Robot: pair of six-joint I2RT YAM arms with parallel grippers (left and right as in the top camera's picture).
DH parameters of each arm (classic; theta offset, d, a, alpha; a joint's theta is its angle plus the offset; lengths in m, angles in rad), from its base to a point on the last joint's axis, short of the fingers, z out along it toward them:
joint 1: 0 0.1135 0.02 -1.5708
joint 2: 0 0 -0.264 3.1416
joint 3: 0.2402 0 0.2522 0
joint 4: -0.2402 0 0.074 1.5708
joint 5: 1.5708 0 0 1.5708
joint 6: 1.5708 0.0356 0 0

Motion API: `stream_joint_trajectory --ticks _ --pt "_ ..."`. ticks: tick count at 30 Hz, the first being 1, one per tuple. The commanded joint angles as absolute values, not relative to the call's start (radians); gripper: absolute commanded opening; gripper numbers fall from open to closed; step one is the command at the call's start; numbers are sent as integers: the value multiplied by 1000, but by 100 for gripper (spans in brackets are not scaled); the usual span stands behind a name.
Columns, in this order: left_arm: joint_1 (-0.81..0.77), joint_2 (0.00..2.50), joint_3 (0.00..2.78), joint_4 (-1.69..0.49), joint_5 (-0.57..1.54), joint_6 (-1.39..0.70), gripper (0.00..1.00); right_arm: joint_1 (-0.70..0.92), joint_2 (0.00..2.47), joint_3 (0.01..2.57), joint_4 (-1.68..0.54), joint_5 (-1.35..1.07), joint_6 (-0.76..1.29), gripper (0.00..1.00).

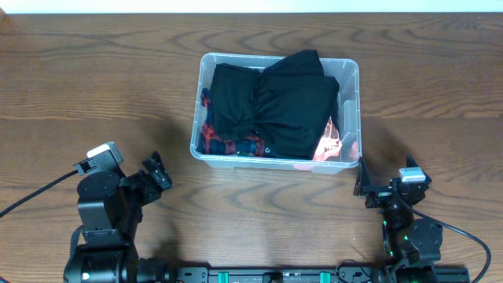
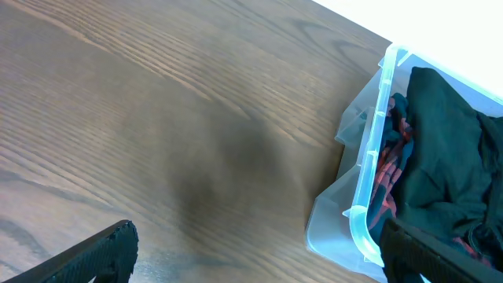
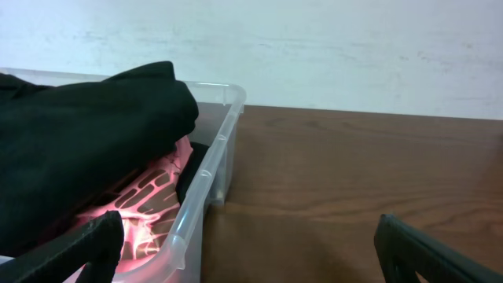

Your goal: Pack container

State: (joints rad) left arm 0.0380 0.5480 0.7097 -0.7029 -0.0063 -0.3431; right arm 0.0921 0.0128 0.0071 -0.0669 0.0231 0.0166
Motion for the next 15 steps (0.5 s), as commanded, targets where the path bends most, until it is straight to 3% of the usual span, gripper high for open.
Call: stream_joint_trajectory --ticks 1,9,15 --pt "35 549 710 -703 -8 -350 98 78 9 6 -71 36 2 99" --pt "31 448 683 -811 -35 -349 98 78 9 6 -71 36 2 99" --pt "27 234 472 -742 -72 -347 98 78 9 6 -71 37 2 99"
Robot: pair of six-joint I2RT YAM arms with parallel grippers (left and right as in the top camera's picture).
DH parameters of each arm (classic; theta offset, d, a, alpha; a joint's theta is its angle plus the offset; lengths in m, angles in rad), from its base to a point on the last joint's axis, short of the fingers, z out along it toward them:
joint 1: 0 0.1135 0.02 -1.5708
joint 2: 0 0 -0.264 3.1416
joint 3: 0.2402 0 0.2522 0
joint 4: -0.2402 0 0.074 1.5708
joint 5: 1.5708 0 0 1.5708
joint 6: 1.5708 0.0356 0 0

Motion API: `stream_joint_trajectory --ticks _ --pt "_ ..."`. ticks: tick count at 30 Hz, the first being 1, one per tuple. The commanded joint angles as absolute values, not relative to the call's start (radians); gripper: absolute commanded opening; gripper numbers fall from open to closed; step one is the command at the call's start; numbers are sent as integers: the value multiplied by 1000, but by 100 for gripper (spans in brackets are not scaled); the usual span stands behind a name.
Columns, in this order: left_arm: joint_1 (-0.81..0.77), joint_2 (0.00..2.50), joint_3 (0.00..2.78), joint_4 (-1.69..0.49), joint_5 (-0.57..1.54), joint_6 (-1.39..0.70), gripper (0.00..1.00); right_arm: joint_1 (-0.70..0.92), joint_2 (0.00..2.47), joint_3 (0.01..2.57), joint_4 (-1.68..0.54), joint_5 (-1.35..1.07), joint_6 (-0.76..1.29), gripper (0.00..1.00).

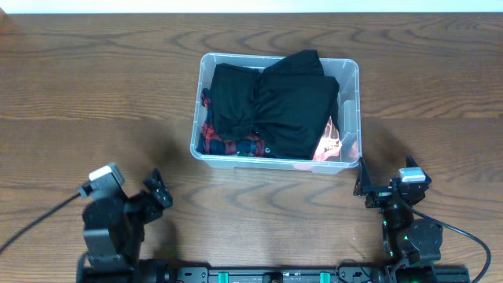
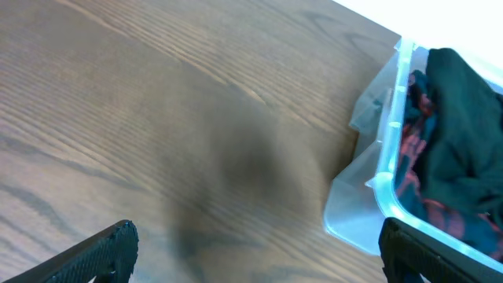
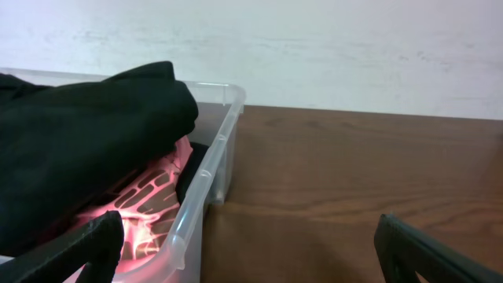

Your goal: Pack container

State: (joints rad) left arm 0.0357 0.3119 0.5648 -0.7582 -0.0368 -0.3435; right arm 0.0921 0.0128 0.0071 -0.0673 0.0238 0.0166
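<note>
A clear plastic container (image 1: 353, 86) stands on the wooden table, filled with clothes: a black garment (image 1: 275, 102) on top, red plaid cloth (image 1: 228, 144) under it and a pink piece (image 1: 330, 147) at its near right corner. My left gripper (image 1: 159, 191) is open low over bare wood, front-left of the container (image 2: 385, 189). My right gripper (image 1: 376, 189) rests open just off the container's (image 3: 208, 177) near right corner, nothing between its fingers. The black garment (image 3: 86, 134) bulges above the rim.
The brown wooden table (image 1: 94, 86) stretches to both sides of the container. Both arm bases sit at the table's front edge. A white wall (image 3: 314, 47) lies behind the table.
My left arm has drawn back toward the front edge, so its gripper sits lower and farther from the container. The right arm and the clothes have not moved.
</note>
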Motion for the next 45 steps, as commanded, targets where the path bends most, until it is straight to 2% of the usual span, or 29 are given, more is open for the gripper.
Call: stream_joint_trajectory --ticks 1,7,16,19,45 --pt "22 195 431 -719 -72 -344 98 78 9 6 -71 36 2 99" --pt "-8 5 244 -558 -72 -280 98 78 9 6 -71 36 2 99" --pt "-10 2 65 -94 -72 -43 98 78 9 6 -71 36 2 99" --pt "-10 2 17 -27 -73 -26 98 78 9 6 -71 36 2 99" --pt "-13 4 4 -66 -61 -27 98 78 9 6 -71 36 2 99"
